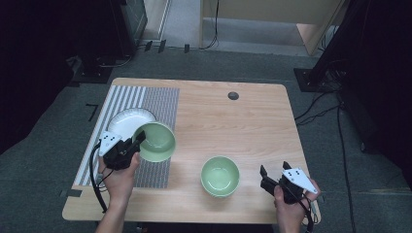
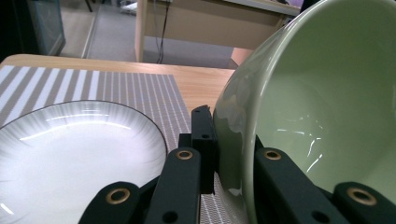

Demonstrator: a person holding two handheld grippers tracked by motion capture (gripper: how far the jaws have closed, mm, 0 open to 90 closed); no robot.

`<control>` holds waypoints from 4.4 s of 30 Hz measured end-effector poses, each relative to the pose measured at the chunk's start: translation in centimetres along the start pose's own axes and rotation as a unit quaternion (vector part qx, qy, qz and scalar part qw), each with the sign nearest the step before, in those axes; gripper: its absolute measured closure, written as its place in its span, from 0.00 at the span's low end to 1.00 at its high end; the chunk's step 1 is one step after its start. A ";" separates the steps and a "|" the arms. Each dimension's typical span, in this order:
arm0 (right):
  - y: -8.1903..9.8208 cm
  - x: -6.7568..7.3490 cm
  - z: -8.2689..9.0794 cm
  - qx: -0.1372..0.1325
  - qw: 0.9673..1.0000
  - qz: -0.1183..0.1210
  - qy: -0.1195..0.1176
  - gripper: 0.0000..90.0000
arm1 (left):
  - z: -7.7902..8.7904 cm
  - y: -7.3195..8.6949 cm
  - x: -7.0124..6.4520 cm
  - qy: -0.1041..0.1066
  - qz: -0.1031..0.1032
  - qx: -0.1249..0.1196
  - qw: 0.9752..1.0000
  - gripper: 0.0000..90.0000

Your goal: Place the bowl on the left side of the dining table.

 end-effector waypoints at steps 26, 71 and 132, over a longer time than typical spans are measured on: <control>5.4 -7.3 -1.8 0.100 0.994 -0.008 0.043 0.19 | 0.1 -0.1 3.8 -0.032 0.031 -0.006 0.999 0.93; 6.7 -8.0 -1.8 0.161 0.986 -0.010 0.028 0.03 | -0.9 1.0 10.0 -0.066 0.095 0.018 0.993 0.93; 6.7 -8.0 -1.8 0.161 0.986 -0.011 0.028 0.03 | -8.2 4.4 15.7 -0.112 0.162 0.208 0.958 0.93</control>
Point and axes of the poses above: each handheld gripper's, and its own axes: z roughly backward along the jaws, y roughly out of its underside, x roughly to its left, the point moved 9 cm from there along -z, roughly forward along the jaws, and after that the axes turned 4 degrees about -z, right-handed, at the moved point
